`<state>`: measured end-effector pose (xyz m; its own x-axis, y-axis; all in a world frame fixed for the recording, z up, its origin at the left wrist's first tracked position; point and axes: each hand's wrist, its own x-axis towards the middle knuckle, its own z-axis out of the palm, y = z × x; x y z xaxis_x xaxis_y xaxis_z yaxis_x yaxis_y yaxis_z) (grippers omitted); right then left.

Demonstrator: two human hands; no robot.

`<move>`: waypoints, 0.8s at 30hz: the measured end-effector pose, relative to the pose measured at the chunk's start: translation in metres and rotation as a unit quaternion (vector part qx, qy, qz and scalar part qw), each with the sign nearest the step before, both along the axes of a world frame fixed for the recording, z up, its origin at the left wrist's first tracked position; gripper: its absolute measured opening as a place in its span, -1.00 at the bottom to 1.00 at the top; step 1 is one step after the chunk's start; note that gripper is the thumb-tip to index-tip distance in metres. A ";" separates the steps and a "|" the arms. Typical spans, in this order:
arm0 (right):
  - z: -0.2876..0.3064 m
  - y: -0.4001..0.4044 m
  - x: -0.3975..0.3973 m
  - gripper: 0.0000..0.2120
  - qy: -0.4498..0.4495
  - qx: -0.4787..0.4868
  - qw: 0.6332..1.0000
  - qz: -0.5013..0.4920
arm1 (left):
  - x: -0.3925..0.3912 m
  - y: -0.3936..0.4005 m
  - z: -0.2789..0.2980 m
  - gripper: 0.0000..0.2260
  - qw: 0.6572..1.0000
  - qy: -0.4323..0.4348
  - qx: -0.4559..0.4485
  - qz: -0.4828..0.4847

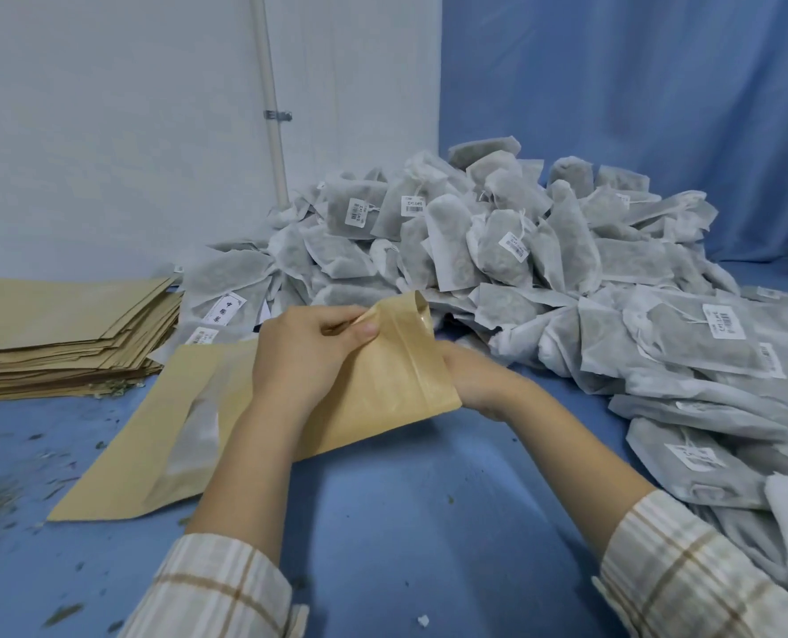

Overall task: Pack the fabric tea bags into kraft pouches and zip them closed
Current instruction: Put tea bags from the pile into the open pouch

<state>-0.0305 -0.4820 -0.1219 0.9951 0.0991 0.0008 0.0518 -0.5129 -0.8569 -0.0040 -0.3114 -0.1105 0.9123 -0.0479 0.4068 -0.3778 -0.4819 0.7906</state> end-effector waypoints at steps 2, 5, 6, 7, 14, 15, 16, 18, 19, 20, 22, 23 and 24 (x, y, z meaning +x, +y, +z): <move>-0.009 0.005 0.012 -0.79 -0.076 0.040 0.996 -0.036 | 0.002 0.008 0.001 -0.89 0.999 0.000 0.014 0.043; -0.022 0.006 0.035 -0.78 -0.170 -0.005 0.962 -0.212 | 0.006 0.019 0.003 -0.82 0.989 0.003 0.050 0.142; -0.027 0.006 0.042 -0.74 -0.171 -0.065 0.956 -0.229 | 0.007 0.022 0.002 -0.81 0.984 0.003 0.061 0.167; -0.032 0.007 0.049 -0.65 -0.156 -0.128 0.956 -0.214 | 0.008 0.025 0.000 -0.80 0.980 0.006 0.071 0.184; -0.054 0.021 0.069 -0.51 -0.100 -0.268 0.949 -0.135 | 0.018 0.047 -0.013 -0.75 0.978 0.070 0.044 0.190; -0.054 0.021 0.069 -0.56 -0.130 -0.218 0.955 -0.154 | 0.019 0.049 -0.014 -0.75 0.978 0.072 0.040 0.189; -0.053 0.020 0.068 -0.59 -0.157 -0.173 0.956 -0.179 | 0.020 0.050 -0.015 -0.75 0.978 0.075 0.037 0.189; -0.050 0.016 0.066 -0.66 -0.205 -0.113 0.944 -0.231 | 0.021 0.050 -0.016 -0.75 0.977 0.079 0.031 0.193; -0.049 0.012 0.065 -0.70 -0.224 -0.085 0.938 -0.249 | 0.021 0.050 -0.016 -0.75 0.977 0.079 0.031 0.196; -0.047 0.009 0.063 -0.74 -0.232 -0.049 0.937 -0.257 | 0.022 0.049 -0.016 -0.74 0.977 0.077 0.032 0.198; -0.044 0.002 0.061 -0.83 -0.227 0.094 0.936 -0.251 | 0.022 0.049 -0.016 -0.74 0.976 0.072 0.025 0.202; -0.041 0.000 0.059 -0.86 -0.213 0.191 0.928 -0.241 | 0.022 0.050 -0.016 -0.74 0.976 0.069 0.021 0.203; -0.039 -0.002 0.056 -0.85 -0.200 0.280 0.911 -0.230 | 0.022 0.050 -0.016 -0.74 0.976 0.067 0.017 0.205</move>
<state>0.0260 -0.4844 -0.1608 0.8406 -0.4549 0.2941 0.3067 -0.0479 -0.9506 0.0179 -0.2615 -0.1261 0.9028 0.3203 0.2869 -0.0423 -0.5979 0.8005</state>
